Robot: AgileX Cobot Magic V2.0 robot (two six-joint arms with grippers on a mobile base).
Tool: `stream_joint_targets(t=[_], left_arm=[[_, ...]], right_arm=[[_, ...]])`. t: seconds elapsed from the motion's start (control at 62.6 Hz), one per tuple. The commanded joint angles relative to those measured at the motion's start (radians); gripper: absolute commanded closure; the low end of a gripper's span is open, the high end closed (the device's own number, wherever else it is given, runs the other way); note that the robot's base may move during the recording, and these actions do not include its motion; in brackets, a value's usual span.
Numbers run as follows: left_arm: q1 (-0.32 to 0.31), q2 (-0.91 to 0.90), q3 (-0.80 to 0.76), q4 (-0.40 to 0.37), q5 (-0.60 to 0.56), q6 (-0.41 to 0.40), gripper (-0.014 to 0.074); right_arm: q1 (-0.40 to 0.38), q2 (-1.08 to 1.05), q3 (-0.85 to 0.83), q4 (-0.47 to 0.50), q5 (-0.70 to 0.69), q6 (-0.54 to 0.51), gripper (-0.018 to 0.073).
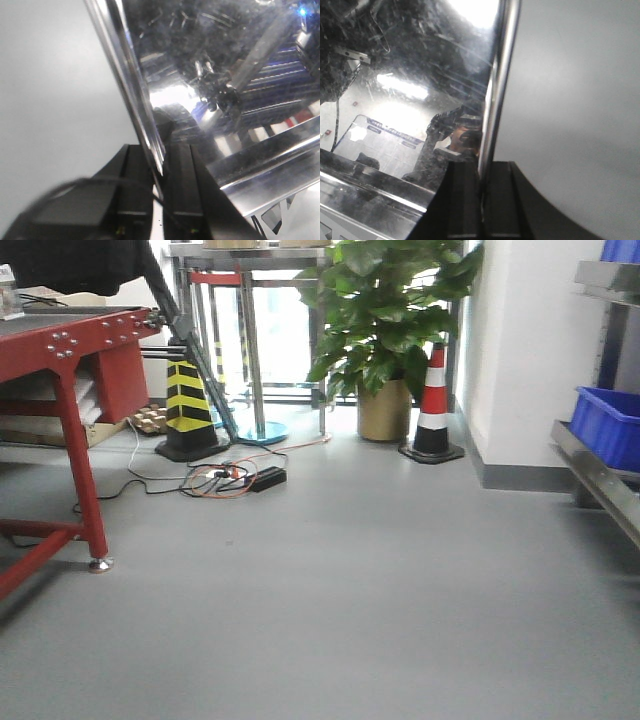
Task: Stack silver trays without gaps
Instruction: 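Carry the tray in both grippers while driving to the other shelf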
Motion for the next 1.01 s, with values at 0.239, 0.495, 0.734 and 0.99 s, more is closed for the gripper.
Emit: stream_joint_targets(t=[0.239, 0.495, 0.734, 0.99], left_arm=[[-0.014, -0.029, -0.029, -0.048, 0.041, 0.03, 0.0638], [-0.014, -0.027, -0.029, -0.05, 0.041, 0.03, 0.0639], [-0.014, -0.027, -0.029, -0.05, 0.041, 0.03, 0.0639], [-0.014, -0.027, -0.029, -0.05, 0.041, 0.03, 0.0639]], right_arm=[[0.002, -0.018, -0.031, 0.005, -0.033, -0.017, 0.0502], [0.002, -0.018, -0.031, 0.004, -0.034, -0.017, 0.0502], [0.002, -0.018, -0.031, 0.004, -0.034, -0.017, 0.0502], [0.002, -0.017, -0.031, 0.004, -0.034, -0.017, 0.0502]])
